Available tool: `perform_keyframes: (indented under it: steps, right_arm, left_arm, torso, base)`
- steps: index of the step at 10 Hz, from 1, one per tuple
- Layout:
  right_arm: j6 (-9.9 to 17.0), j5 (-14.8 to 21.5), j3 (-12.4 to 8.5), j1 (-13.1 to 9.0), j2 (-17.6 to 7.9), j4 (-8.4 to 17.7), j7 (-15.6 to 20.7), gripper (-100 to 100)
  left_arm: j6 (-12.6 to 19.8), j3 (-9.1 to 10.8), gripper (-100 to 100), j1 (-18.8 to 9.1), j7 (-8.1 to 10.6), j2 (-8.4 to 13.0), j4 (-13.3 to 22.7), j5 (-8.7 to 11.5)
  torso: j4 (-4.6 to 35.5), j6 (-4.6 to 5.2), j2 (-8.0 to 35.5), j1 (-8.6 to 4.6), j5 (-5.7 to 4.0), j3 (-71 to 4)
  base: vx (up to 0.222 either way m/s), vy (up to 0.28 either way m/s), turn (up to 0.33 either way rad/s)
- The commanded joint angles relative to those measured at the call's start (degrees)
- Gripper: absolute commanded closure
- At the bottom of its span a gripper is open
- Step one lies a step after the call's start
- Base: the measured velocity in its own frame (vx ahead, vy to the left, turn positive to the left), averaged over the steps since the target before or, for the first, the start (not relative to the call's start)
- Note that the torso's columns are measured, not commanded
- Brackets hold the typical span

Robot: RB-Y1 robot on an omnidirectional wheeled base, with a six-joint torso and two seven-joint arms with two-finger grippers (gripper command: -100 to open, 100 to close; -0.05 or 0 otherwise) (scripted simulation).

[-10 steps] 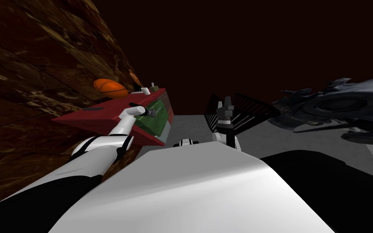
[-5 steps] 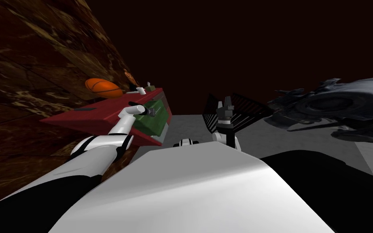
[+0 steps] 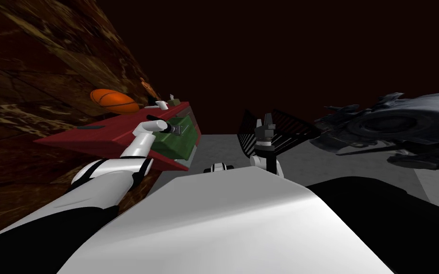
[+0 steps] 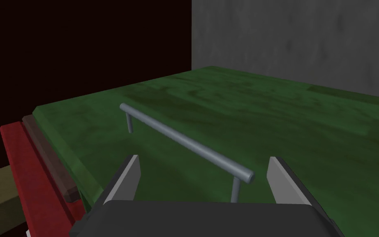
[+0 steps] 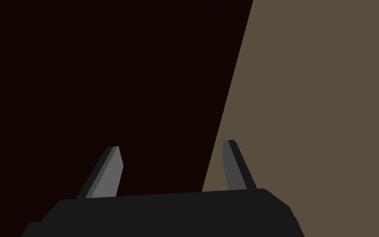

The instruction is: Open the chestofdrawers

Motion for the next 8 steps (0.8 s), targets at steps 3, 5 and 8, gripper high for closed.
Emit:
perform_keyframes:
  steps: [3, 5, 8]
  right_arm:
    - [0.00, 0.00, 0.00, -0.01, 0.00, 0.00, 0.00, 0]
    - [0.00, 0.00, 0.00, -0.01, 0.00, 0.00, 0.00, 0]
    - [0.00, 0.00, 0.00, -0.01, 0.00, 0.00, 0.00, 0]
  left_arm:
    - [3.09, 0.01, 0, -1.37, 0.33, 2.29, -1.44, 1.55]
    - [3.10, -0.03, 0, -1.30, 0.32, 2.26, -1.40, 1.54]
    - [3.10, -0.03, 0, -1.29, 0.32, 2.26, -1.39, 1.54]
  torso:
    - [0.07, 0.06, 0.16, -0.10, -0.04, 0.11]
    - [0.06, 0.01, 0.12, -0.05, -0.02, 0.08]
    - [0.00, 0.00, 0.04, -0.07, -0.01, 0.02]
  base:
    - [0.015, -0.023, 0.020]
    - [0.000, 0.000, 0.000]
    - [0.000, 0.000, 0.000]
